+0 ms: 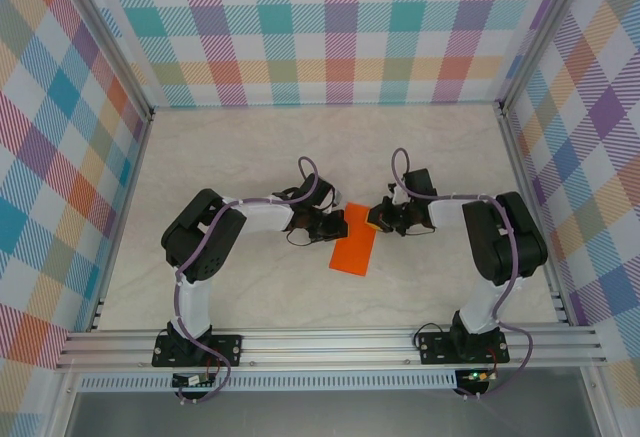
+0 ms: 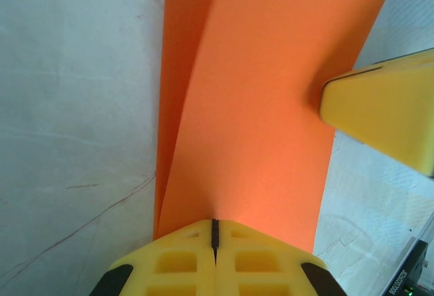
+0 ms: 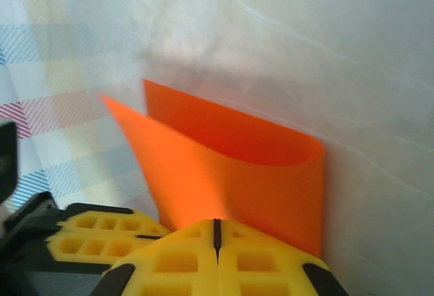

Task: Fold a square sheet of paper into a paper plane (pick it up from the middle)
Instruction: Fold the square sheet of paper in half at the center of the table.

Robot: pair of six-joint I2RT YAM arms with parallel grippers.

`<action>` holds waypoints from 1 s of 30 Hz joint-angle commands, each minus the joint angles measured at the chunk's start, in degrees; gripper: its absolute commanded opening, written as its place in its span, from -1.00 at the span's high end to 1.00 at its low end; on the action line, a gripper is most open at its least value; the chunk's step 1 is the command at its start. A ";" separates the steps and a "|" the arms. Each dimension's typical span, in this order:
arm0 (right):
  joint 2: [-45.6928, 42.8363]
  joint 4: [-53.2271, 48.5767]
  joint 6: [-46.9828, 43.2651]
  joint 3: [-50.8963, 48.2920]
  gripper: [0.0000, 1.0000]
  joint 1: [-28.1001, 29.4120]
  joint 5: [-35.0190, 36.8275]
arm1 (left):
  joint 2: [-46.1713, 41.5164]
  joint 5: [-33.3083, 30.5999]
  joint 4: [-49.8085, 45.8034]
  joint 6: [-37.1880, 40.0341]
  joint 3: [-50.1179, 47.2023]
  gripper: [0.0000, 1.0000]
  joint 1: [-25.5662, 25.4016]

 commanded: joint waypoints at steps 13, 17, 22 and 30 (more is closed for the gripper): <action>4.95 0.55 -0.81 2.53 1.00 -1.42 0.12 | 4.48 -6.71 -10.92 1.35 -3.64 1.00 -0.75; 2.71 -2.52 -1.09 5.22 1.00 -2.06 -0.34 | 4.48 -6.74 -10.96 1.49 -3.78 1.00 -0.79; 3.05 -5.80 -2.56 8.84 1.00 -3.17 -0.55 | 4.26 -6.84 -10.91 1.62 -3.95 1.00 -0.79; 7.13 -6.51 -2.98 8.88 1.00 -3.60 0.94 | 4.29 -6.89 -10.98 1.34 -4.13 1.00 -0.75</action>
